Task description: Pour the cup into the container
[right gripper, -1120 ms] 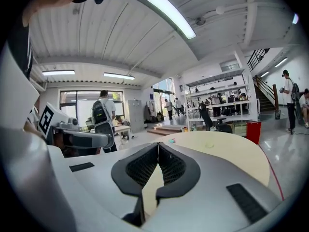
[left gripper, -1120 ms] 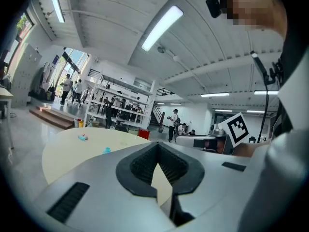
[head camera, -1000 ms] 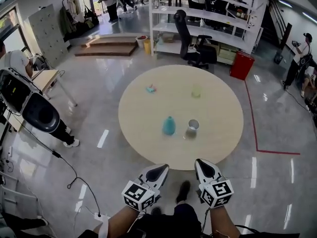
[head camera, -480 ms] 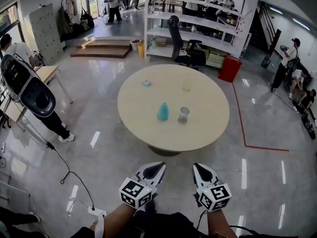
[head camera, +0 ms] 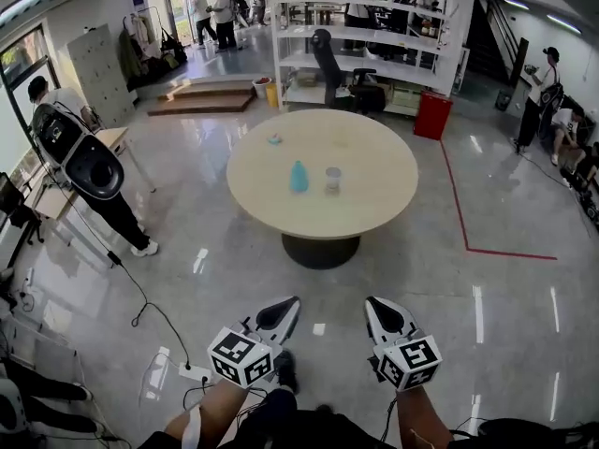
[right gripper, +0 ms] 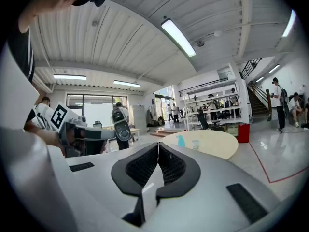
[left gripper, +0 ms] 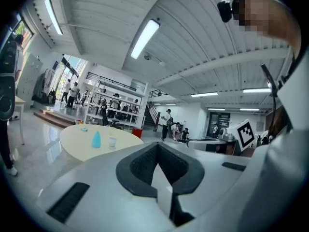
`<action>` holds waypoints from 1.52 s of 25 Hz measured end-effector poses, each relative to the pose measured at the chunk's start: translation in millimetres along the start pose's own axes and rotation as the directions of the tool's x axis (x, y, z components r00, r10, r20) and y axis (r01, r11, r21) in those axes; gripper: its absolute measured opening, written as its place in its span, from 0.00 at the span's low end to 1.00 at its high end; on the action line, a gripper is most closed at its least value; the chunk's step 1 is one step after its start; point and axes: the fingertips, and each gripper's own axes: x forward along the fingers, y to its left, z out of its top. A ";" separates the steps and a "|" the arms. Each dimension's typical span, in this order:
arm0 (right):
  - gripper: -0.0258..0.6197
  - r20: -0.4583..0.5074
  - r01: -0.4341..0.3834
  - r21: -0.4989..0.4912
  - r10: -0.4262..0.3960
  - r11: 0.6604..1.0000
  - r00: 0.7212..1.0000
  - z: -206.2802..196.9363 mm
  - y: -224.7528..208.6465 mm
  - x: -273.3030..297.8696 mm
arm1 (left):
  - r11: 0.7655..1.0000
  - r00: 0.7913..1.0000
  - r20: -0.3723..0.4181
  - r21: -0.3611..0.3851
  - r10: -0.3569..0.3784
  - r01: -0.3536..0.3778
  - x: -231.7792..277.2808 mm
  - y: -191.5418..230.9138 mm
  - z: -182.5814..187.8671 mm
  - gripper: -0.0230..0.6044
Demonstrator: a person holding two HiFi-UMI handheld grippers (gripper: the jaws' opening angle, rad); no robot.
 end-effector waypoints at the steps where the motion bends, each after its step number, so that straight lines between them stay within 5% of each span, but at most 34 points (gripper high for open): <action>1: 0.05 -0.003 0.005 0.019 -0.005 1.000 1.000 -2.2 0.2 -12.9 | 1.000 1.000 -0.009 0.004 -0.008 0.008 -7.9 -13.6 -1.4 0.04; 9: 0.05 -0.013 0.014 0.038 -0.014 0.999 1.000 -13.0 46.3 -75.1 | 0.999 1.000 -0.028 0.049 -0.013 0.014 -74.9 -71.7 -15.1 0.04; 26: 0.05 -0.064 0.084 -0.016 -0.085 0.996 0.994 -61.9 290.6 -188.6 | 0.994 0.994 -0.034 -0.002 -0.107 0.107 -321.0 -106.6 -91.0 0.04; 38: 0.05 -0.042 0.108 -0.036 -0.110 0.993 0.993 -57.6 338.0 -304.5 | 0.994 0.994 -0.030 -0.009 -0.105 0.105 -396.7 -185.7 -95.4 0.04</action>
